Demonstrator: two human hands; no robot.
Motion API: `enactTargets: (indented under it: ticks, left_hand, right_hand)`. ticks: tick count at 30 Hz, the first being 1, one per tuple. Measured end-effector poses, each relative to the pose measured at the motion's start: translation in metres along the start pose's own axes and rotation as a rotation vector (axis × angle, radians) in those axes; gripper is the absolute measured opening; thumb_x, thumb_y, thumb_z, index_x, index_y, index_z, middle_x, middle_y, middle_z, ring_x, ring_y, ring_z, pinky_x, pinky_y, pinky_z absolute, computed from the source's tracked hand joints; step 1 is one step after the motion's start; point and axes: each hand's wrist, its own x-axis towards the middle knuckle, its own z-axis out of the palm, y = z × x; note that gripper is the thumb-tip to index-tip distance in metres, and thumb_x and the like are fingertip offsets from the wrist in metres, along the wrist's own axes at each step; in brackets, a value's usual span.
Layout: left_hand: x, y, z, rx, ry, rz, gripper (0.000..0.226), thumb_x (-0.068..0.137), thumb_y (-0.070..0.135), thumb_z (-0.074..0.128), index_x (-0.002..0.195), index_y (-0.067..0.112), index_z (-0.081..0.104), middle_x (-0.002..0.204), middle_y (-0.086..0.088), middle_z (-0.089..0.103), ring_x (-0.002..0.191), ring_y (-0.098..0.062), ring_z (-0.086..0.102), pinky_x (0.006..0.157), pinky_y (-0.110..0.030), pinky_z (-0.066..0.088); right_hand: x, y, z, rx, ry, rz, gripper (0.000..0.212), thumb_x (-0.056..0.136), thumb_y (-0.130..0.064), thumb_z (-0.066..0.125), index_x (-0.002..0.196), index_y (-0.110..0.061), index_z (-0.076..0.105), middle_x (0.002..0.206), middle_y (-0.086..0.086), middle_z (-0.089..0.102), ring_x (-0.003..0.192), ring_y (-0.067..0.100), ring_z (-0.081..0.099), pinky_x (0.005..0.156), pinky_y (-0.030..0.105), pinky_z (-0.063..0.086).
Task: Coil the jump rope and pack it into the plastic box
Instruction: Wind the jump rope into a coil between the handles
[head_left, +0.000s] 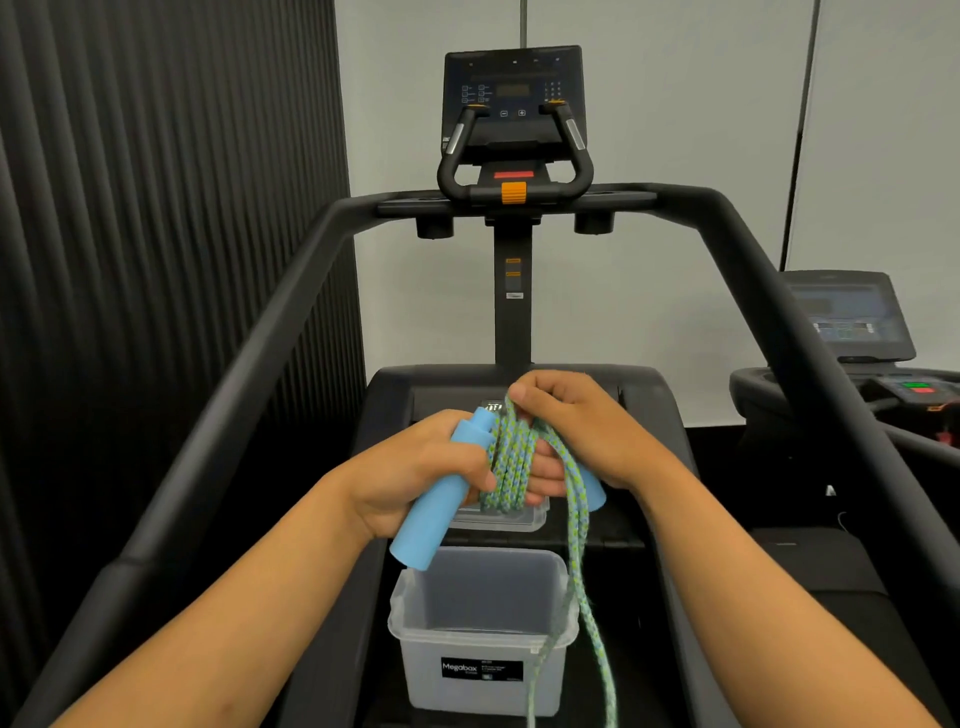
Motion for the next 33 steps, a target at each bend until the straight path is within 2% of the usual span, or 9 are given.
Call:
enactTargets:
  ticks: [4, 10, 13, 17, 19, 21, 25, 29, 33]
  left_hand:
    - [-0.004, 0.005, -0.003, -0.009, -0.004, 0.03, 0.031, 0.07, -0.01, 0.053, 0.086, 0.004, 0.074, 0.088, -0.016, 0.07, 0.083, -0.026, 0.069, 0.083, -0.032, 0.058]
    - [-0.008, 0.006, -0.004, -0.09, -0.001, 0.071, 0.036, 0.065, -0.009, 0.051, 0.067, 0.015, 0.077, 0.07, -0.006, 0.07, 0.063, -0.016, 0.069, 0.065, -0.022, 0.058]
    - [-0.004, 0.009, -0.002, -0.112, 0.048, 0.096, 0.036, 0.062, -0.006, 0.06, 0.086, 0.011, 0.081, 0.095, -0.021, 0.069, 0.089, -0.033, 0.066, 0.09, -0.033, 0.053]
    - [0.001, 0.006, -0.008, -0.074, 0.11, 0.082, 0.048, 0.067, 0.007, 0.062, 0.113, 0.007, 0.076, 0.123, -0.022, 0.069, 0.107, -0.038, 0.067, 0.078, -0.05, 0.045]
    - [0.003, 0.004, -0.013, -0.128, 0.093, 0.095, 0.053, 0.07, 0.003, 0.058, 0.122, 0.002, 0.071, 0.131, -0.023, 0.067, 0.12, -0.037, 0.065, 0.099, -0.062, 0.041]
    - [0.004, 0.007, -0.014, -0.224, 0.076, 0.113, 0.06, 0.069, -0.004, 0.055, 0.129, -0.007, 0.061, 0.136, -0.028, 0.062, 0.129, -0.039, 0.059, 0.112, -0.055, 0.041]
    - [0.004, 0.005, -0.025, -0.239, 0.139, 0.13, 0.055, 0.073, -0.009, 0.045, 0.127, -0.01, 0.058, 0.128, -0.025, 0.068, 0.12, -0.035, 0.067, 0.093, -0.034, 0.058]
    - [0.003, 0.001, -0.03, -0.145, 0.18, 0.091, 0.052, 0.074, -0.009, 0.047, 0.123, -0.007, 0.061, 0.123, -0.021, 0.072, 0.115, -0.031, 0.07, 0.089, -0.03, 0.059]
    - [0.002, -0.005, -0.037, -0.019, 0.211, 0.04, 0.055, 0.074, -0.006, 0.049, 0.128, -0.006, 0.06, 0.13, -0.019, 0.069, 0.123, -0.03, 0.065, 0.102, -0.032, 0.053]
  right_hand:
    - [-0.005, 0.012, 0.004, 0.08, -0.018, 0.04, 0.032, 0.105, -0.025, 0.054, 0.074, -0.022, 0.062, 0.063, -0.015, 0.059, 0.061, 0.004, 0.053, 0.066, 0.024, 0.047]
    - [-0.008, 0.014, 0.001, -0.105, 0.037, -0.006, 0.022, 0.104, -0.015, 0.053, 0.087, -0.017, 0.066, 0.074, -0.005, 0.062, 0.068, 0.008, 0.056, 0.063, 0.031, 0.051]
    - [-0.017, 0.013, 0.022, 0.06, -0.043, 0.074, 0.029, 0.102, 0.007, 0.036, 0.095, -0.007, 0.061, 0.069, -0.001, 0.052, 0.056, 0.006, 0.049, 0.052, 0.019, 0.044]
    - [-0.03, 0.017, 0.048, -0.113, -0.097, 0.065, 0.033, 0.102, -0.019, 0.047, 0.081, -0.032, 0.069, 0.08, 0.005, 0.074, 0.05, 0.016, 0.056, 0.053, 0.041, 0.051]
    - [-0.033, 0.015, 0.053, -0.089, -0.119, 0.081, 0.031, 0.104, -0.03, 0.048, 0.083, -0.03, 0.071, 0.089, 0.019, 0.071, 0.053, 0.022, 0.054, 0.054, 0.042, 0.053]
    - [-0.037, 0.013, 0.058, -0.121, -0.135, 0.095, 0.031, 0.106, -0.029, 0.048, 0.086, -0.018, 0.069, 0.09, 0.011, 0.074, 0.053, 0.017, 0.052, 0.053, 0.04, 0.053]
    - [-0.044, 0.005, 0.061, -0.17, -0.143, 0.073, 0.029, 0.105, -0.031, 0.05, 0.089, -0.014, 0.068, 0.086, 0.008, 0.072, 0.055, 0.019, 0.051, 0.053, 0.044, 0.054]
    - [-0.044, -0.01, 0.052, -0.236, -0.111, 0.008, 0.023, 0.103, -0.023, 0.056, 0.084, -0.014, 0.066, 0.065, -0.023, 0.063, 0.054, -0.001, 0.055, 0.052, 0.013, 0.044]
    - [-0.042, -0.017, 0.039, -0.317, -0.058, -0.026, 0.024, 0.098, -0.023, 0.061, 0.074, -0.026, 0.063, 0.06, -0.022, 0.058, 0.049, 0.003, 0.05, 0.053, 0.018, 0.039]
